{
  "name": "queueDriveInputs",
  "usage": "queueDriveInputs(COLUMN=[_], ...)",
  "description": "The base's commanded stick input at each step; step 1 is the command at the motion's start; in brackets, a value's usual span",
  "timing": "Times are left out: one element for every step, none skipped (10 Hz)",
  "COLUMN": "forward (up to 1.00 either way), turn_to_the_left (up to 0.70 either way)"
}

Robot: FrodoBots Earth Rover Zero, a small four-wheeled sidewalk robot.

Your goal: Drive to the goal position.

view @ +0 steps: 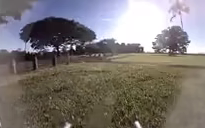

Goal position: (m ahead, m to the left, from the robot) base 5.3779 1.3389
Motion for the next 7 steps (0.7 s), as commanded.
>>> queueDriveInputs(forward=[0.45,0.45,0.45,0.45,0.45,0.45,0.45], turn_to_the_left=[0.00,0.00,0.00,0.00,0.00,0.00,0.00])
